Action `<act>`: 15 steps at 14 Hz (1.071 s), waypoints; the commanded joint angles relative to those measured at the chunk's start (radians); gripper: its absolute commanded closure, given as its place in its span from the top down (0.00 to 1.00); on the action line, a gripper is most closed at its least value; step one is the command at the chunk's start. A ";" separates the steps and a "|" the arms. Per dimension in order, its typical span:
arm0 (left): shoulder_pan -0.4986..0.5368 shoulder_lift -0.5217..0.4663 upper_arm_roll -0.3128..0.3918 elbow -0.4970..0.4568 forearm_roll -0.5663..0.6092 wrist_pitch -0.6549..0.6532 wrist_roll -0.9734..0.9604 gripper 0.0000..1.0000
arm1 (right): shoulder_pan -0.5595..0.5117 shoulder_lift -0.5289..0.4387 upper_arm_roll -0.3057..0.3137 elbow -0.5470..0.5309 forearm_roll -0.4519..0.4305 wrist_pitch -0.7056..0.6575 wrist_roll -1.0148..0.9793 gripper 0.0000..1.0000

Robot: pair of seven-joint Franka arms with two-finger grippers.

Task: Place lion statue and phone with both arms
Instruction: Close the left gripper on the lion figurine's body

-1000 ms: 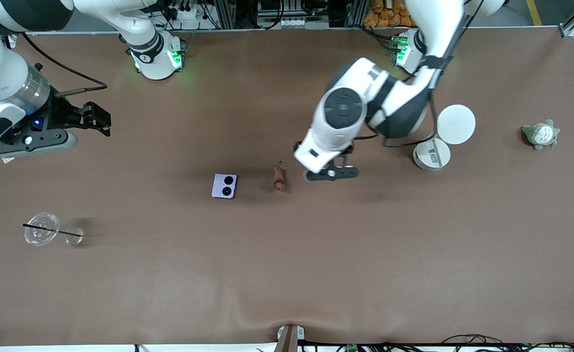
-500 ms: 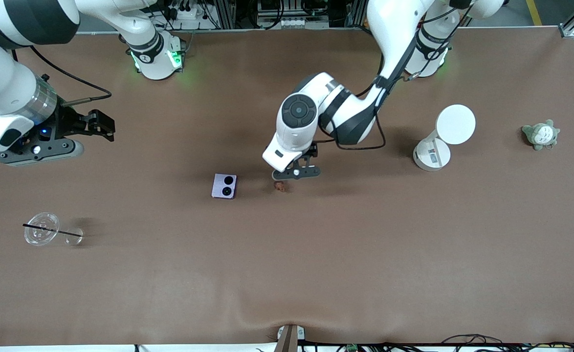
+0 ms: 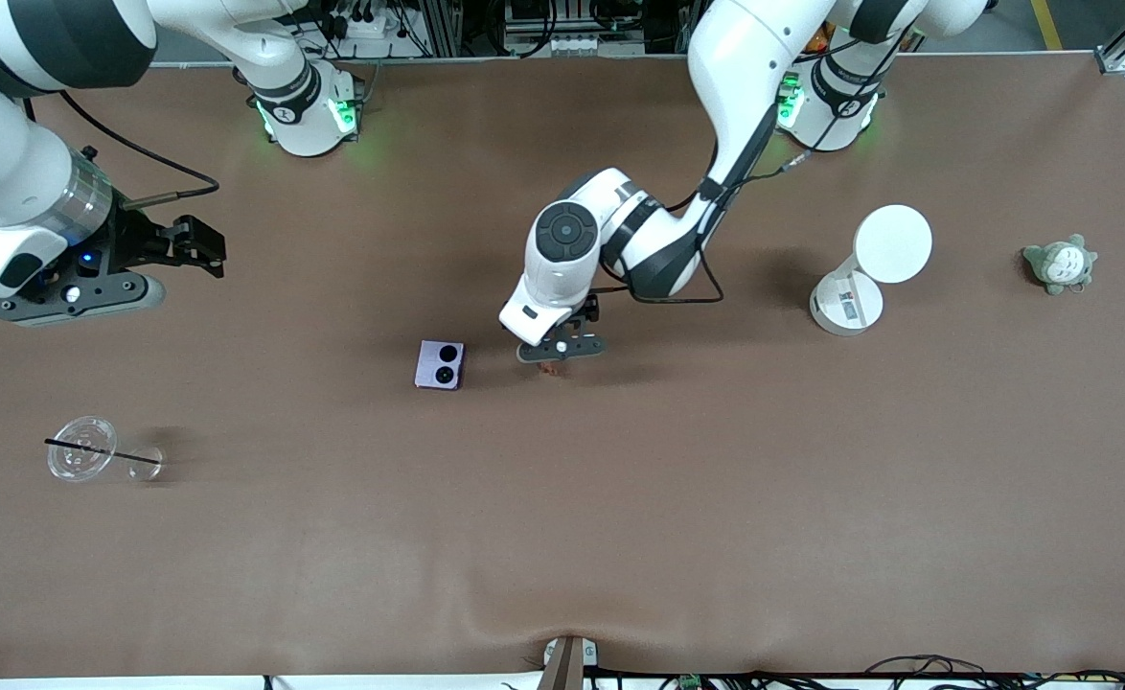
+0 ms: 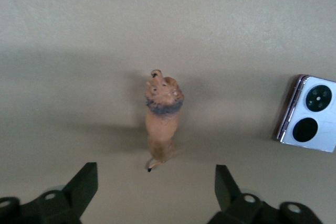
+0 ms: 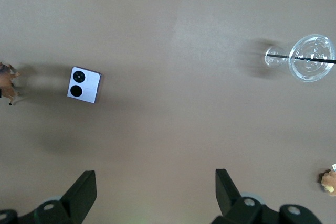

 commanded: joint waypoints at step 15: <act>0.001 0.072 0.017 0.026 0.104 0.076 -0.064 0.00 | 0.053 0.019 -0.004 0.006 0.010 0.026 0.007 1.00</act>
